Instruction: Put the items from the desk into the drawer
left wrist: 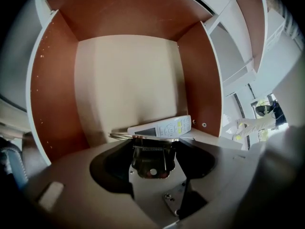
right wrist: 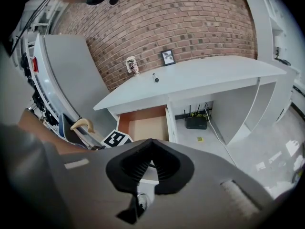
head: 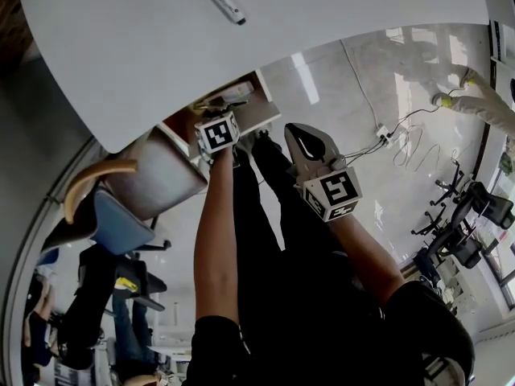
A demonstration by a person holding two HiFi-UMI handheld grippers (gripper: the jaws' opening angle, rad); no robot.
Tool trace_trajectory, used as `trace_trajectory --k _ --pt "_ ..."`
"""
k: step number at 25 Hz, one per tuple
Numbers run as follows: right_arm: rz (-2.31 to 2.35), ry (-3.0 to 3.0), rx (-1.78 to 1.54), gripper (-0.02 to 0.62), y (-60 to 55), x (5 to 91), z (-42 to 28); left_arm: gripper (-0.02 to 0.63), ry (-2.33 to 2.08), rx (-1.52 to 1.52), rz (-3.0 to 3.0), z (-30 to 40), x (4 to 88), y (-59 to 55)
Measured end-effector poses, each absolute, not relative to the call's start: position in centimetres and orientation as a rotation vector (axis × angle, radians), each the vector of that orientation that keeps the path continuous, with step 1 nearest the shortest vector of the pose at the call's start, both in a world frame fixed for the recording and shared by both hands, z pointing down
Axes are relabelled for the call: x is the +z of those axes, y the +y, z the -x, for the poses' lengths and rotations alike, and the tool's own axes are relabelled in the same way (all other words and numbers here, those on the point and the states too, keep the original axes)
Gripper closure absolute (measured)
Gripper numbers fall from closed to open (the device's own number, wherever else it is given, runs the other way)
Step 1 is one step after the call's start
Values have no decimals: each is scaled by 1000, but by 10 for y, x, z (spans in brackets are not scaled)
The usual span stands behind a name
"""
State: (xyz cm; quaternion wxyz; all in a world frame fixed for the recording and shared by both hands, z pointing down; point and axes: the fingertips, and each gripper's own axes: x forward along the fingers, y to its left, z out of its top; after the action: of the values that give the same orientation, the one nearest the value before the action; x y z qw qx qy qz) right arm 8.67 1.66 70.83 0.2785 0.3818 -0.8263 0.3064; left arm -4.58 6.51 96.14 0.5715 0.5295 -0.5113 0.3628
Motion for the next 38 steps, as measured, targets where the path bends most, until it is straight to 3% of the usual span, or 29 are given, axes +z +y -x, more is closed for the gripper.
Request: trace_trajectory --k 7,11,19,25,33,38 --pt "-1031 -2214 821 591 22 709 -89 307 -1210 919 -1261 51 962 58" --pt "-1034 -2217 820 591 27 707 -91 284 -1218 876 -1251 53 959 63" --pt "-1045 -2244 814 591 31 694 -91 298 -1257 781 -1258 58 934 74" --pt "-1050 -2292 778 591 33 665 -88 369 -1315 573 -1376 56 872 77" --pt "-1073 -2360 714 591 36 620 -88 586 -1449 344 -1546 61 757 90" --pt "-1082 -2390 665 591 43 590 -91 591 -1514 217 -1698 57 674 87"
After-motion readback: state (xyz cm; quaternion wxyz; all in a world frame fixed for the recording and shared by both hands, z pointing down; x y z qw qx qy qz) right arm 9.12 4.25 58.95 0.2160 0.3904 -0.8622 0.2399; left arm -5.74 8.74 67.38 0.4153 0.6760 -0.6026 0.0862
